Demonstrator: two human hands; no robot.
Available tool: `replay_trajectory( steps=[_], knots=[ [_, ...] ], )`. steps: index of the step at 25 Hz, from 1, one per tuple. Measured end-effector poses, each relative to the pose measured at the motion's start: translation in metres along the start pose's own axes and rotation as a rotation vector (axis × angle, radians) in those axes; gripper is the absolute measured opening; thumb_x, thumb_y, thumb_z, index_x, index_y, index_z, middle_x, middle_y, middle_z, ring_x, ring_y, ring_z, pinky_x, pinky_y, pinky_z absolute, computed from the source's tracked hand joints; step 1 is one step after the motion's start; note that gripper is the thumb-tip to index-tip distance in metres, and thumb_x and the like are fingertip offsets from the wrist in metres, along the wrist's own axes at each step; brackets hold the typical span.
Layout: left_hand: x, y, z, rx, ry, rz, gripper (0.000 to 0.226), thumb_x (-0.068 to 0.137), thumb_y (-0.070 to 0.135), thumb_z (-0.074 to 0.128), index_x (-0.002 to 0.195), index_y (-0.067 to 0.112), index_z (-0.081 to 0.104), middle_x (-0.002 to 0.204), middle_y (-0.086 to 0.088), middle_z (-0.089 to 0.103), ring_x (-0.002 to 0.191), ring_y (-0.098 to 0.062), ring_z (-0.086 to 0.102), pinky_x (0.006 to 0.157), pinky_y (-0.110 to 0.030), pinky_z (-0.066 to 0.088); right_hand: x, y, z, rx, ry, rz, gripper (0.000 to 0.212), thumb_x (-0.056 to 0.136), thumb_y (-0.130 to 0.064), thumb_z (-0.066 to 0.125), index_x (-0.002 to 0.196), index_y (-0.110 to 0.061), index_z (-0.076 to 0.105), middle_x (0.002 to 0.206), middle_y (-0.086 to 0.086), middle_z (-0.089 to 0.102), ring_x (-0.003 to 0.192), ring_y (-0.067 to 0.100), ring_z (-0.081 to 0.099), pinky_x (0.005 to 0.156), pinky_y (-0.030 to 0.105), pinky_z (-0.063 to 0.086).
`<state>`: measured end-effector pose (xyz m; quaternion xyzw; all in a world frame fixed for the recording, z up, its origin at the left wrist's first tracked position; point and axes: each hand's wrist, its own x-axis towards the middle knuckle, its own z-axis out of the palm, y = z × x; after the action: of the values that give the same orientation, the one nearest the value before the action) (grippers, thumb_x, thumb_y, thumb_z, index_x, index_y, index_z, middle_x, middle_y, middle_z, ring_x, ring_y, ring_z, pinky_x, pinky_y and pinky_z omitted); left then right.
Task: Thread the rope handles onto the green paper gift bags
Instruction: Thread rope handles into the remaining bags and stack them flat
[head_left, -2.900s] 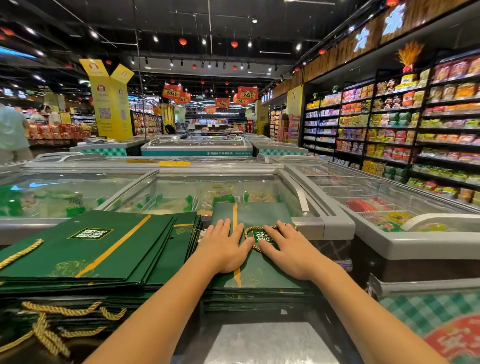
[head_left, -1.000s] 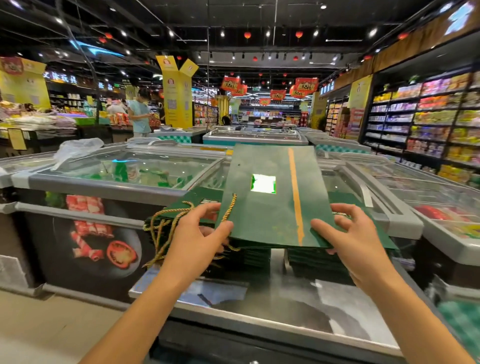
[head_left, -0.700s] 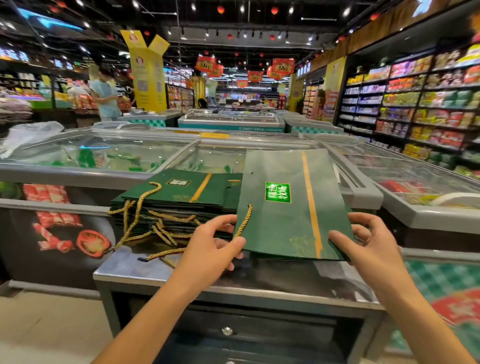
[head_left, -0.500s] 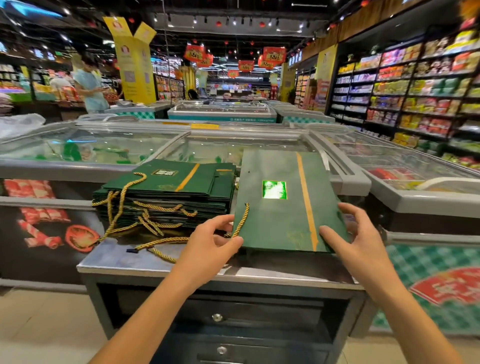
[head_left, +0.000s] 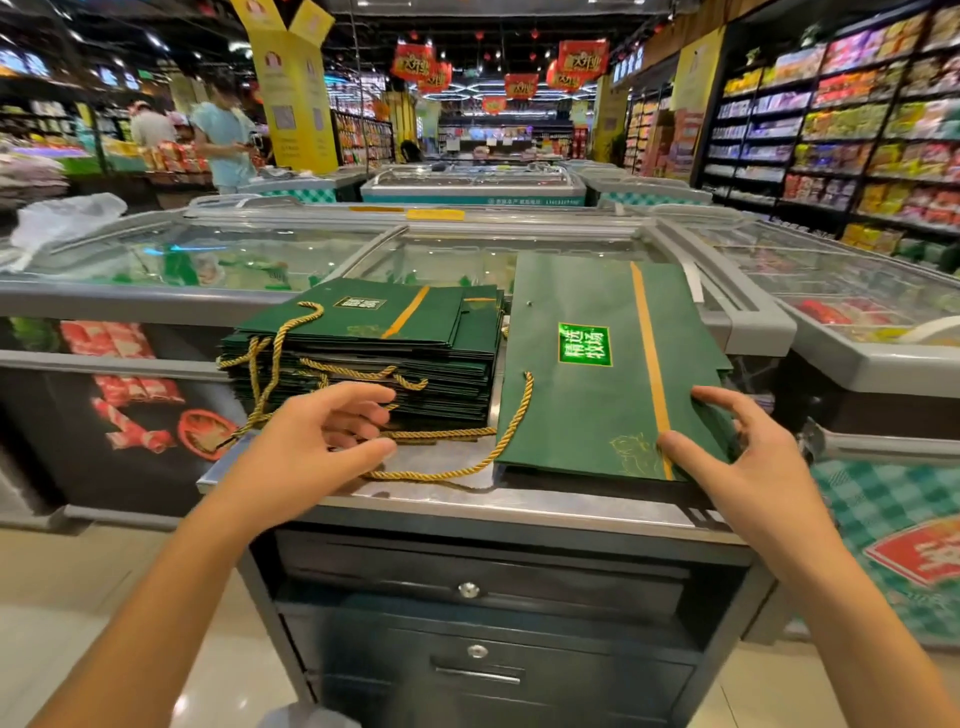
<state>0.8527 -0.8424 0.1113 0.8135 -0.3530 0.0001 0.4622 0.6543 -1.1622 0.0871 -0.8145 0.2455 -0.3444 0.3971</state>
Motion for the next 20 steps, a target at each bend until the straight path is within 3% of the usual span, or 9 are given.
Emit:
replay_trajectory(
  steps=[4,7,11,15,20],
  knots=[
    [-0.017,-0.022,-0.034,0.258,-0.037,-0.018,0.04,0.084,0.024,0.079,0.117,0.042,0.065,0.111,0.025,0.067,0.106,0.016,0.057,0.086,-0.013,0.047,-0.001,-0.004,0.003,-0.023,0.001,0.003,0.057,0.084,-0.032,0.081,0.136,-0.03,0.057,0.125,-0.011,0.06,0.116,0.011,0.056,0.096,0.032,0.045],
    [-0.024,-0.028,-0.039,0.366,-0.032,-0.005,0.034,0.087,0.021,0.076,0.112,0.042,0.065,0.111,0.029,0.061,0.105,0.025,0.047,0.078,-0.008,0.04,-0.001,-0.003,0.004,-0.04,0.009,0.01,0.058,0.083,-0.034,0.081,0.135,-0.032,0.057,0.124,-0.01,0.061,0.117,0.015,0.058,0.101,0.04,0.049],
    [-0.018,-0.033,-0.032,0.408,-0.006,0.02,0.02,0.089,0.019,0.073,0.093,0.039,0.07,0.099,0.022,0.064,0.099,0.007,0.056,0.08,-0.013,0.042,-0.003,-0.004,0.004,-0.034,0.011,0.007,0.057,0.083,-0.034,0.081,0.135,-0.032,0.057,0.121,-0.012,0.06,0.112,0.014,0.059,0.1,0.04,0.05],
    [-0.013,-0.034,-0.022,0.452,0.047,0.079,0.017,0.094,0.019,0.067,0.089,0.035,0.063,0.092,0.019,0.063,0.093,0.0,0.056,0.084,-0.032,0.051,-0.001,0.0,0.005,0.023,0.002,-0.003,0.057,0.085,-0.03,0.08,0.137,-0.031,0.055,0.126,-0.01,0.061,0.118,0.014,0.06,0.104,0.046,0.05],
    [-0.007,-0.013,-0.001,0.13,0.108,0.168,0.014,0.096,0.014,0.063,0.095,0.027,0.067,0.088,0.013,0.069,0.087,-0.007,0.066,0.076,-0.016,0.051,0.0,0.006,0.004,0.141,-0.035,-0.012,0.06,0.086,-0.022,0.08,0.138,-0.033,0.051,0.134,-0.009,0.06,0.128,0.014,0.057,0.109,0.048,0.047]
  ],
)
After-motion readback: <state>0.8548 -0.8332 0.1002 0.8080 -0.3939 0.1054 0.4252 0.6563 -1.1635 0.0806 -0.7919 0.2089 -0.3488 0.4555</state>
